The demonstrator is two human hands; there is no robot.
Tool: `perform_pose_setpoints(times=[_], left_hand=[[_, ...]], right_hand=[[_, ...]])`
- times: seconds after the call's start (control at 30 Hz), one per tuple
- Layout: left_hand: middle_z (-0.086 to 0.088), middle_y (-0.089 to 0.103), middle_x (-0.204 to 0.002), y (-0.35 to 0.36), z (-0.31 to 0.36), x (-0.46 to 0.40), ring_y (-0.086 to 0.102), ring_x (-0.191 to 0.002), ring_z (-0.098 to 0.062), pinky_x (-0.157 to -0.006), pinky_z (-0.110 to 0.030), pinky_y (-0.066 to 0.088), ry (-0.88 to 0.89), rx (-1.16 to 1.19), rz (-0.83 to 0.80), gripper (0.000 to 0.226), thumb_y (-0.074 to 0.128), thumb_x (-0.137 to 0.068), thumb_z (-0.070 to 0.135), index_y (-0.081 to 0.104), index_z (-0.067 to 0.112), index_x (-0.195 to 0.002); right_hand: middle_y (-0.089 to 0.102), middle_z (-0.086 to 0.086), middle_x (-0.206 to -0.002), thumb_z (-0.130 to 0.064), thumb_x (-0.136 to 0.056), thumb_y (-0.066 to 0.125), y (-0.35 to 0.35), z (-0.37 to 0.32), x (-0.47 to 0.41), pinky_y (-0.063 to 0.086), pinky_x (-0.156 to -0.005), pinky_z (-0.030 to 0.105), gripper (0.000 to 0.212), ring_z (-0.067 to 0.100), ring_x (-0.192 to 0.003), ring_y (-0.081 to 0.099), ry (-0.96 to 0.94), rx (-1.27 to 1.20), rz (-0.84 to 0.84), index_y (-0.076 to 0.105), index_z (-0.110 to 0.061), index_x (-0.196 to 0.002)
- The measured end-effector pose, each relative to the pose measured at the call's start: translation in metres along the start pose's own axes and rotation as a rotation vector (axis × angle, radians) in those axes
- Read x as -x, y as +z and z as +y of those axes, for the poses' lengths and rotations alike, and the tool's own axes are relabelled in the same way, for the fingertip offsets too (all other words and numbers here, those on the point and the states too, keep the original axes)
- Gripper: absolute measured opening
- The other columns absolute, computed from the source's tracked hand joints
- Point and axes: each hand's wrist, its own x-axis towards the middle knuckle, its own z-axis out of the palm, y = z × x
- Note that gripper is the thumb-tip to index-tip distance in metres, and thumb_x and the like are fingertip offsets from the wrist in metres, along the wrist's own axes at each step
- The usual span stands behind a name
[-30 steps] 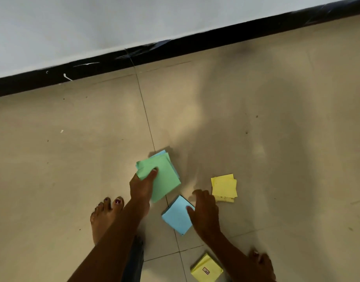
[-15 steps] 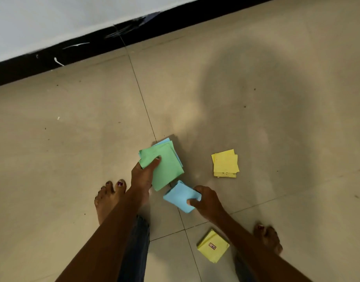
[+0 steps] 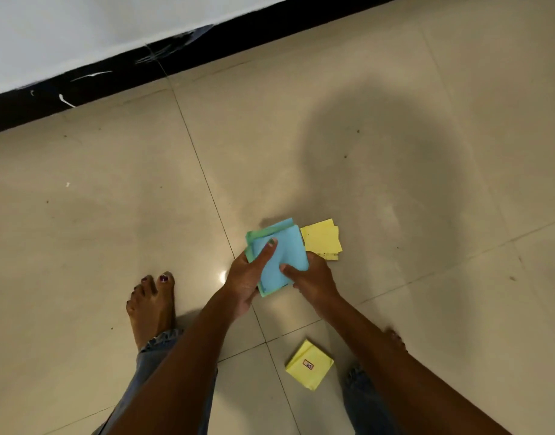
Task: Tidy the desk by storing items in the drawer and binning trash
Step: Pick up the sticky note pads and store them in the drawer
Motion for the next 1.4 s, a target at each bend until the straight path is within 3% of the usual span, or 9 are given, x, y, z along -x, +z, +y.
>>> perform_pose_setpoints(times=[0.1, 0.17, 0.3, 0.63, 0.87, 1.07, 1.23, 1.3, 1.4], left_hand=[[-0.016, 0.066, -0.114, -0.006, -0.01, -0.011, 0.064, -0.094, -0.03, -0.086, -0.048, 0.053, 0.064, -0.004, 0.174, 0.039, 0.072, -0.08, 0.013, 0.06, 0.007, -0.117], [-0.016, 0.065, -0.117, -0.013, -0.012, -0.017, 0.063, -0.099, -0.031, -0.091, -0.05, 0.051, 0.09, 0.047, 0.199, 0.039, 0.071, -0.081, 0.009, 0.059, 0.009, -0.118], [-0.012, 0.064, -0.121, -0.022, -0.015, -0.026, 0.062, -0.101, -0.028, -0.088, -0.044, 0.052, 0.1, 0.059, 0.174, 0.046, 0.069, -0.082, 0.01, 0.056, 0.009, -0.126], [-0.009, 0.064, -0.117, -0.024, -0.023, -0.043, 0.064, -0.095, -0.023, -0.083, -0.04, 0.053, 0.082, 0.02, 0.129, 0.042, 0.069, -0.082, 0.009, 0.057, 0.013, -0.122], [-0.012, 0.063, -0.123, -0.022, -0.019, -0.045, 0.061, -0.11, -0.032, -0.095, -0.049, 0.049, 0.105, -0.016, 0.102, 0.049, 0.07, -0.081, 0.012, 0.054, 0.014, -0.127], [-0.012, 0.063, -0.122, -0.015, -0.013, -0.045, 0.062, -0.109, -0.031, -0.094, -0.049, 0.05, 0.121, 0.002, 0.093, 0.044, 0.067, -0.084, 0.015, 0.055, 0.015, -0.126], [-0.006, 0.068, -0.111, 0.003, -0.005, -0.044, 0.066, -0.097, -0.024, -0.076, -0.036, 0.057, 0.062, -0.029, -0.049, 0.036, 0.06, -0.086, 0.036, 0.057, 0.019, -0.118], [-0.004, 0.068, -0.1, 0.009, -0.006, -0.044, 0.066, -0.088, -0.021, -0.07, -0.033, 0.057, 0.082, -0.089, -0.037, 0.02, 0.063, -0.087, 0.022, 0.06, 0.02, -0.107], [-0.007, 0.066, -0.103, 0.009, -0.009, -0.048, 0.063, -0.096, -0.027, -0.086, -0.044, 0.054, 0.137, -0.114, 0.051, 0.024, 0.069, -0.082, 0.006, 0.06, 0.018, -0.1]], right_hand=[[0.061, 0.0, -0.079, -0.03, -0.085, 0.066, -0.001, 0.003, -0.001, 0.044, -0.059, 0.025, 0.018, 0.013, -0.069, 0.056, -0.069, 0.084, -0.029, 0.062, -0.013, -0.088], [0.058, 0.002, -0.078, -0.03, -0.085, 0.063, -0.008, 0.008, -0.01, 0.041, -0.061, 0.027, 0.018, 0.015, -0.07, 0.055, -0.095, 0.105, 0.195, 0.058, -0.014, -0.08], [0.049, 0.014, -0.118, -0.024, -0.083, 0.066, -0.025, 0.027, -0.041, 0.043, -0.085, 0.043, 0.038, 0.032, -0.111, 0.047, 0.049, 0.316, 0.629, 0.052, -0.009, -0.114], [0.039, 0.016, -0.134, -0.027, -0.073, 0.077, -0.027, 0.028, -0.085, 0.037, -0.095, 0.05, 0.078, 0.034, -0.125, 0.036, 0.299, 0.432, 0.525, 0.03, -0.006, -0.132], [0.046, 0.018, -0.119, -0.023, -0.087, 0.063, -0.035, 0.032, -0.082, 0.042, -0.086, 0.043, 0.034, 0.035, -0.112, 0.044, 0.152, 0.306, 0.494, 0.056, -0.005, -0.115], [0.054, 0.0, -0.086, -0.012, -0.096, 0.045, -0.026, 0.015, -0.031, 0.038, -0.058, 0.01, 0.015, 0.009, -0.076, 0.052, -0.203, -0.109, 0.579, 0.052, -0.002, -0.103], [0.052, -0.004, -0.075, -0.014, -0.096, 0.045, -0.001, 0.025, -0.012, 0.036, -0.053, 0.014, 0.005, 0.004, -0.064, 0.049, -0.251, 0.067, 0.305, 0.05, -0.012, -0.094], [0.055, 0.0, -0.082, -0.017, -0.096, 0.046, 0.006, 0.032, -0.013, 0.039, -0.057, 0.02, 0.009, 0.012, -0.071, 0.054, -0.245, 0.106, 0.3, 0.052, -0.01, -0.097], [0.055, -0.003, -0.087, -0.023, -0.093, 0.053, 0.011, 0.05, -0.005, 0.04, -0.063, 0.017, 0.015, 0.011, -0.078, 0.053, -0.283, 0.162, 0.433, 0.054, -0.011, -0.1]])
